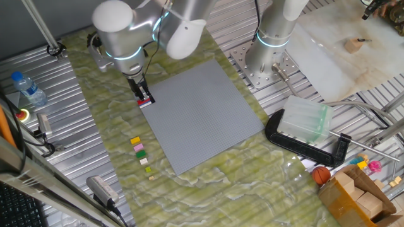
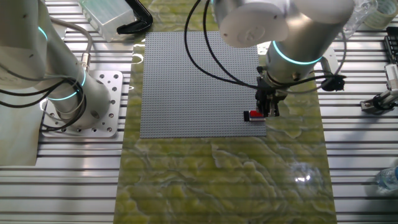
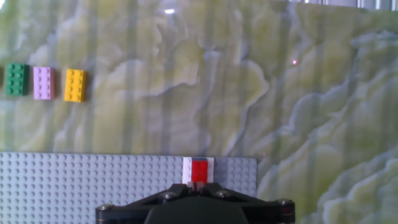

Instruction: Build with small Lego blocks

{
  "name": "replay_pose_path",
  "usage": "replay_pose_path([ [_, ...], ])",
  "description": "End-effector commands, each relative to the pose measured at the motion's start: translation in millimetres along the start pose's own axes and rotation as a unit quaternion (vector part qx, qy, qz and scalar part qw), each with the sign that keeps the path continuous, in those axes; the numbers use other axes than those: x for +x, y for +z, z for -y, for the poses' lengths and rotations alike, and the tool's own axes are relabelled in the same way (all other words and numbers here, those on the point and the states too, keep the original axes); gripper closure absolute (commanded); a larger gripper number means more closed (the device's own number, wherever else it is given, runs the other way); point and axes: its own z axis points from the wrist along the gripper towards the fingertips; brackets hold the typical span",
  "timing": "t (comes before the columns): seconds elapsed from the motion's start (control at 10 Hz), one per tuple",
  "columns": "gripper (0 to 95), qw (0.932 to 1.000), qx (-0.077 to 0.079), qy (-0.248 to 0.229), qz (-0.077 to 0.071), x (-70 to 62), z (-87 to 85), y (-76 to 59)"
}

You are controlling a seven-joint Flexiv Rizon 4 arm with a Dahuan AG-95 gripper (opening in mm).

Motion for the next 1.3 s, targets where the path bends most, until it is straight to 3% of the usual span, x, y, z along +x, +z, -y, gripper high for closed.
replay_pose_path([
  [0.1, 95.0, 0.9999, -0.003, -0.005, -0.013, 2.3, 0.8, 4.4],
  [0.3, 95.0, 0.9994, -0.010, -0.012, -0.030, 5.1, 1.8, 11.6],
  [0.6, 95.0, 0.9990, -0.017, -0.011, -0.039, 4.6, -1.0, 16.3],
  [0.8, 95.0, 0.9979, -0.016, -0.015, -0.061, 1.5, -2.8, 20.0],
  [1.3, 95.0, 0.9981, -0.009, -0.011, -0.060, 2.0, -6.1, 24.1],
])
